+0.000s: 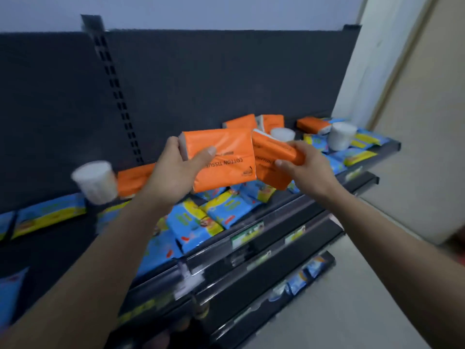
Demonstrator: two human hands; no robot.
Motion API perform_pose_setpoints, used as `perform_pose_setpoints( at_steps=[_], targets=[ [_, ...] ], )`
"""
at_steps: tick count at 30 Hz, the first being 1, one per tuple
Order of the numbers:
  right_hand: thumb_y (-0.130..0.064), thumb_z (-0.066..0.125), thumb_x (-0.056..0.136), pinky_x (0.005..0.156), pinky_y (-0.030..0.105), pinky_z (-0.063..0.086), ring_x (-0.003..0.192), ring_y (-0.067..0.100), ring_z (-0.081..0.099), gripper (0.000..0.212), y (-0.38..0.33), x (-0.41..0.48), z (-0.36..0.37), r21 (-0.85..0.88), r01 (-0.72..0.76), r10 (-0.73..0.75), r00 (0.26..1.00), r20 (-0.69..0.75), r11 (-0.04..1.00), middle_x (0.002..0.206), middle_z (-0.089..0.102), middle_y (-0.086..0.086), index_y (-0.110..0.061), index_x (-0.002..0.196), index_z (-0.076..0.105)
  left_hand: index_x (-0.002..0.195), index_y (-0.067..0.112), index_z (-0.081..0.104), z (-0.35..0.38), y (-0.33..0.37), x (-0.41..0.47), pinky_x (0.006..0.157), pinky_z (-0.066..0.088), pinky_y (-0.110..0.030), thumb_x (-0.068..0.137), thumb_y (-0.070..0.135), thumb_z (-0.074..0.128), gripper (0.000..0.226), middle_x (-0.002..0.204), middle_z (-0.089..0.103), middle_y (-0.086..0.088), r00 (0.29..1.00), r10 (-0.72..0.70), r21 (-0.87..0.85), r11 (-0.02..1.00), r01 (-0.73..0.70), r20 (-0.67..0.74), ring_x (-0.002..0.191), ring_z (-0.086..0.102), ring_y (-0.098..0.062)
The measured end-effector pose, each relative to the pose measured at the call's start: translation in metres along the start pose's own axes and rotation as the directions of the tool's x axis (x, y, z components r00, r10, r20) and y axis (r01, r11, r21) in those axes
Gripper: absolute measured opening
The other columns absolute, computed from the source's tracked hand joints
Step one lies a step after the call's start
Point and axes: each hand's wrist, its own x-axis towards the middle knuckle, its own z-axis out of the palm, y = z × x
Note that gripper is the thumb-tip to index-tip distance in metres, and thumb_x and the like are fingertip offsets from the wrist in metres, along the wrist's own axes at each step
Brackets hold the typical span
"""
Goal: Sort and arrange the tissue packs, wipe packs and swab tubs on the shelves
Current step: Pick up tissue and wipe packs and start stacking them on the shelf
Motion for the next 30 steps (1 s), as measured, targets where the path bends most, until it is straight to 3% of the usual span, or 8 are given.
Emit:
perform_pose_setpoints(
  at_steps=[4, 9, 13, 15, 20, 22, 25, 30],
  targets=[
    [-0.016, 0.068, 0.084, 0.076, 0.024, 0.039, 0.087, 0.016, 0.056, 0.031, 0.054, 0.023, -0.058, 0.014, -0.059, 0.059, 0.998, -0.035, 0.998, 0.095, 0.059, 0.002, -0.015, 0.114, 0.059, 0.102, 0.013, 0.043, 0.081, 0.009, 0.027, 0.081, 0.051, -0.046, 0.077, 0.03, 0.074, 0.044, 0.096, 0.055, -0.008, 0.998, -0.025, -0.052, 0.998, 0.028, 0.059, 0.084, 0.057, -0.017],
    [-0.016, 0.068, 0.083, 0.06, 0.019, 0.034, 0.083, 0.014, 0.052, 0.03, 0.104, 0.054, -0.098, -0.011, -0.097, 0.095, 0.992, -0.083, 0.995, 0.094, 0.056, 0.001, -0.016, 0.111, 0.059, 0.098, 0.023, 0.043, 0.144, 0.018, 0.061, 0.064, 0.049, -0.023, 0.077, 0.011, 0.074, 0.039, 0.092, 0.056, 0.002, 0.997, -0.011, -0.096, 0.995, 0.019, 0.079, 0.079, 0.058, -0.01],
    [-0.015, 0.069, 0.082, 0.066, 0.025, 0.04, 0.075, 0.015, 0.053, 0.021, 0.129, 0.083, -0.112, 0.011, -0.1, 0.101, 0.988, -0.114, 0.995, 0.084, 0.057, 0.0, -0.021, 0.097, 0.056, 0.108, 0.023, 0.046, 0.175, 0.022, 0.096, 0.078, 0.054, -0.039, 0.075, 0.008, 0.075, 0.046, 0.091, 0.056, 0.003, 0.997, -0.001, -0.077, 0.997, 0.007, 0.077, 0.084, 0.059, -0.018],
    [-0.017, 0.069, 0.082, 0.068, 0.025, 0.04, 0.071, 0.013, 0.053, 0.021, 0.14, 0.102, -0.118, 0.013, -0.117, 0.118, 0.984, -0.13, 0.993, 0.079, 0.056, -0.004, -0.022, 0.097, 0.055, 0.11, 0.022, 0.051, 0.189, 0.023, 0.116, 0.082, 0.054, -0.04, 0.074, 0.01, 0.076, 0.045, 0.092, 0.06, 0.004, 0.996, 0.012, -0.078, 0.997, -0.005, 0.087, 0.087, 0.062, -0.02],
    [-0.023, 0.069, 0.082, 0.073, 0.034, 0.048, 0.079, 0.023, 0.059, 0.02, 0.162, 0.16, -0.134, 0.008, -0.128, 0.127, 0.975, -0.184, 0.992, 0.085, 0.06, 0.002, -0.022, 0.098, 0.056, 0.113, 0.018, 0.052, 0.222, 0.024, 0.173, 0.079, 0.054, -0.04, 0.073, 0.013, 0.077, 0.047, 0.098, 0.062, -0.005, 0.995, 0.038, -0.067, 0.997, -0.032, 0.09, 0.087, 0.063, -0.024],
    [-0.024, 0.068, 0.083, 0.07, 0.03, 0.045, 0.079, 0.021, 0.057, 0.02, 0.165, 0.185, -0.14, -0.018, -0.118, 0.111, 0.972, -0.206, 0.993, 0.085, 0.059, 0.001, -0.02, 0.1, 0.057, 0.112, 0.018, 0.051, 0.233, 0.025, 0.198, 0.077, 0.055, -0.041, 0.072, 0.013, 0.077, 0.047, 0.098, 0.061, -0.007, 0.996, 0.032, -0.08, 0.997, -0.025, 0.085, 0.088, 0.064, -0.027],
    [-0.025, 0.066, 0.086, 0.061, 0.025, 0.034, 0.078, 0.016, 0.051, 0.025, 0.172, 0.219, -0.148, -0.044, -0.112, 0.099, 0.965, -0.243, 0.993, 0.089, 0.056, -0.001, -0.015, 0.107, 0.057, 0.111, 0.018, 0.051, 0.248, 0.03, 0.229, 0.065, 0.051, -0.031, 0.073, 0.014, 0.077, 0.046, 0.095, 0.06, -0.001, 0.995, 0.06, -0.047, 0.997, -0.057, 0.082, 0.08, 0.061, -0.018],
    [-0.027, 0.066, 0.085, 0.064, 0.026, 0.039, 0.076, 0.015, 0.053, 0.028, 0.196, 0.268, -0.15, -0.002, -0.137, 0.134, 0.968, -0.214, 0.991, 0.088, 0.056, -0.001, -0.013, 0.107, 0.056, 0.107, 0.02, 0.051, 0.271, 0.031, 0.271, 0.067, 0.053, -0.031, 0.072, 0.012, 0.077, 0.044, 0.093, 0.061, 0.001, 0.997, 0.037, -0.03, 0.999, -0.036, 0.064, 0.081, 0.061, -0.017]
  ],
)
